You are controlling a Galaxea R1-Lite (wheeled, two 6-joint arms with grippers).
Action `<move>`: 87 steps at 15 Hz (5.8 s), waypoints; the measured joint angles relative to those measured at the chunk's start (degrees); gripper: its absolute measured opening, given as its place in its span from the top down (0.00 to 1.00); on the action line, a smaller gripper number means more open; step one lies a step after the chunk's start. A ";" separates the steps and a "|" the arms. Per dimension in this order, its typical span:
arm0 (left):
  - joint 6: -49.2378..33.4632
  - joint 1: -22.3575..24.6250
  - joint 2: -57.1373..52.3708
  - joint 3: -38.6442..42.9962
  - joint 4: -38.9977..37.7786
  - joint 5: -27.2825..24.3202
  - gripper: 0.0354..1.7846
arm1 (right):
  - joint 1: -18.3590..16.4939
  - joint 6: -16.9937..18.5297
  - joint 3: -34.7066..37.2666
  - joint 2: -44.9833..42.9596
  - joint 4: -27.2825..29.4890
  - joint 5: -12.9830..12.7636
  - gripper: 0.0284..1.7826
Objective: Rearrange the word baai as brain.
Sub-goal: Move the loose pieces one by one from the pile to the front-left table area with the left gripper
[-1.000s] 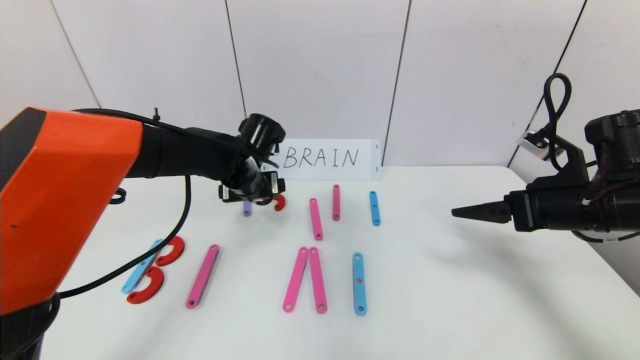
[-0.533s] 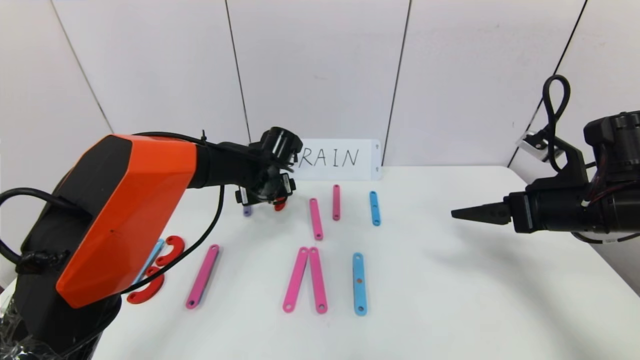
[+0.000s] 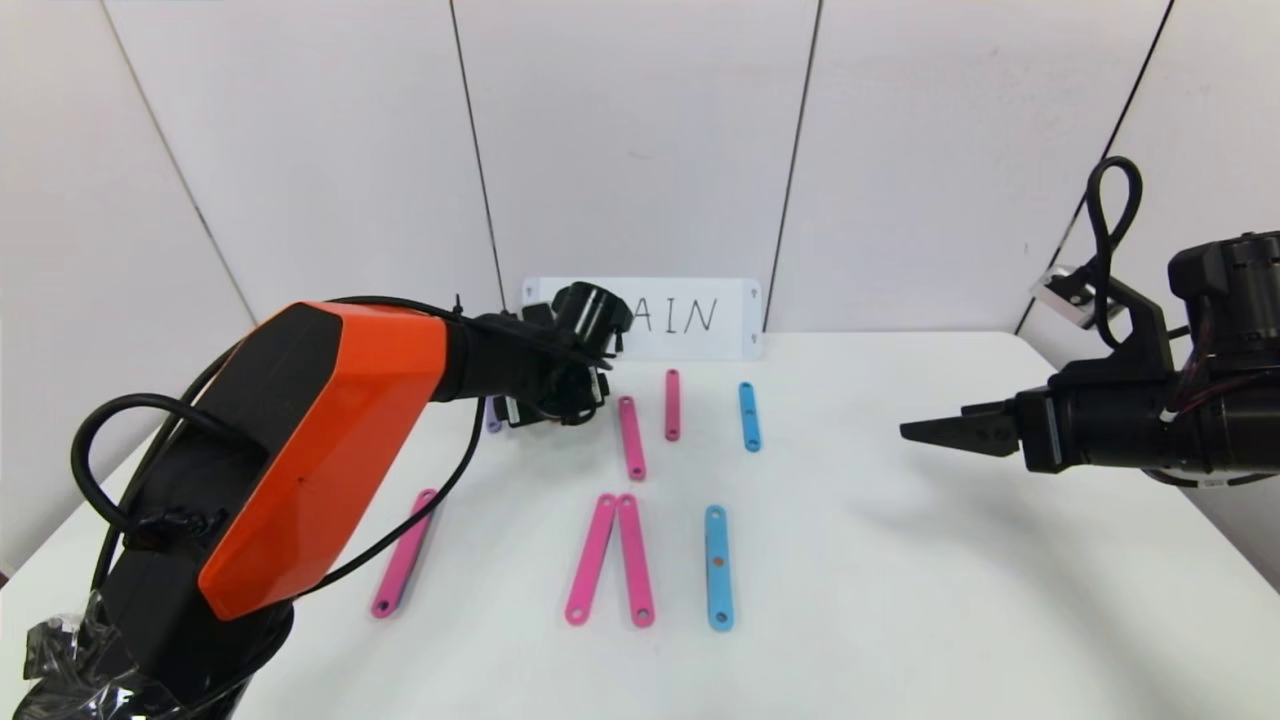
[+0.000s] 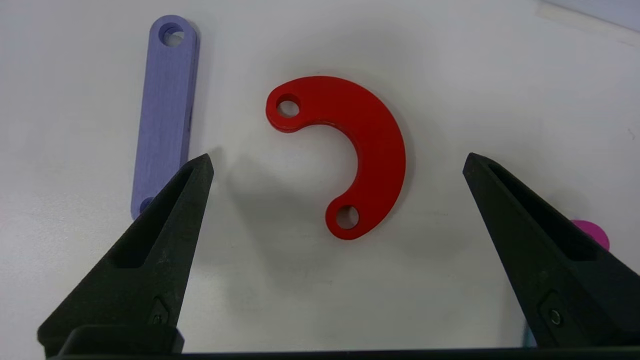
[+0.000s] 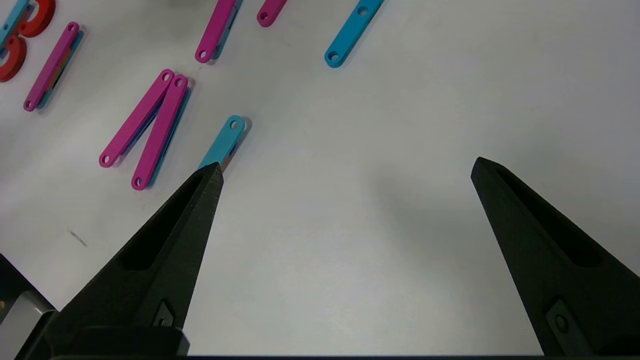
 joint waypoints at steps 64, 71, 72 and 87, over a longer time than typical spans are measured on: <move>19.22 1.44 -27.72 41.85 -4.85 -13.32 0.85 | 0.00 0.00 0.11 0.11 -0.07 -0.24 0.02; 25.53 1.66 -30.10 49.01 -9.35 -17.07 0.85 | 0.39 0.00 0.20 0.61 -0.07 -0.30 0.02; 26.49 1.74 -30.29 49.64 -9.45 -17.29 0.85 | 0.45 -0.02 0.20 0.65 -0.07 -0.33 0.02; 28.92 2.99 -30.04 51.52 -11.33 -18.80 0.68 | 0.50 -0.02 0.40 0.74 -0.07 -0.38 0.02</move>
